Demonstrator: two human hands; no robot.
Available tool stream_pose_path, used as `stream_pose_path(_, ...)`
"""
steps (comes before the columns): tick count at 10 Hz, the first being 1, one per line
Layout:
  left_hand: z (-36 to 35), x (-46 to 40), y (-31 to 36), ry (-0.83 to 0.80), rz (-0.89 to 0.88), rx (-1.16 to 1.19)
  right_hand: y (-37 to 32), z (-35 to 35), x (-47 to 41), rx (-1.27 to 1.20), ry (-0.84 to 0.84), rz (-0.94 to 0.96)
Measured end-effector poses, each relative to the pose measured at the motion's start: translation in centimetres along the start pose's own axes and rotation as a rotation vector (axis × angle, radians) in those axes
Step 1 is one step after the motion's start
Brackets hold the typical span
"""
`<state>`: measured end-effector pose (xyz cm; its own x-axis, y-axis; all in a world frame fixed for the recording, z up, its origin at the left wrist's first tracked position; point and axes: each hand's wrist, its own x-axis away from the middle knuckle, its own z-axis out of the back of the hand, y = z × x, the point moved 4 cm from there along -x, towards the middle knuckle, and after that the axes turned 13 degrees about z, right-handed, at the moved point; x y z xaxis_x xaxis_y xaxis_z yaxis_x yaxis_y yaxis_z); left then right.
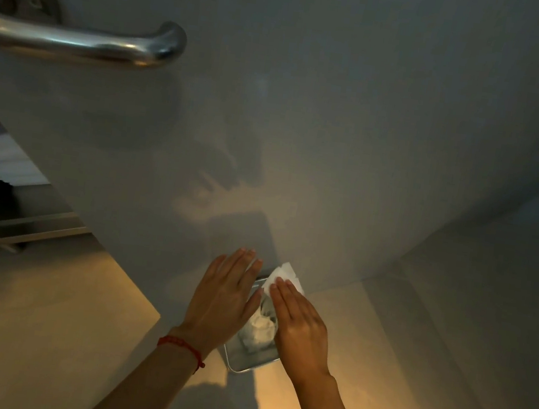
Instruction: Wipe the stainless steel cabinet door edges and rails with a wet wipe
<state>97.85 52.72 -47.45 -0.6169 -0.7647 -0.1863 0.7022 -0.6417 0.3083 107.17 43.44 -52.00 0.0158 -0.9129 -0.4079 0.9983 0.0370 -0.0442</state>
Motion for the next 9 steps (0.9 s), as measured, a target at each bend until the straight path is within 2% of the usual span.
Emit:
stream_pose_path(3,-0.6,0.6,-0.2,0.039,-0.031,-0.025,0.2,0.4,-0.6,0.025,0.044,-0.004)
stream_pose_path(7,-0.8,0.9,-0.2,0.088,-0.044,-0.05,-0.3,-0.5,0.4,-0.021,-0.008,-0.054)
stream_pose_path(9,-0.4,1.0,0.7,0.122,-0.045,-0.009,-0.3,1.9,-0.3,-0.006,0.072,-0.087)
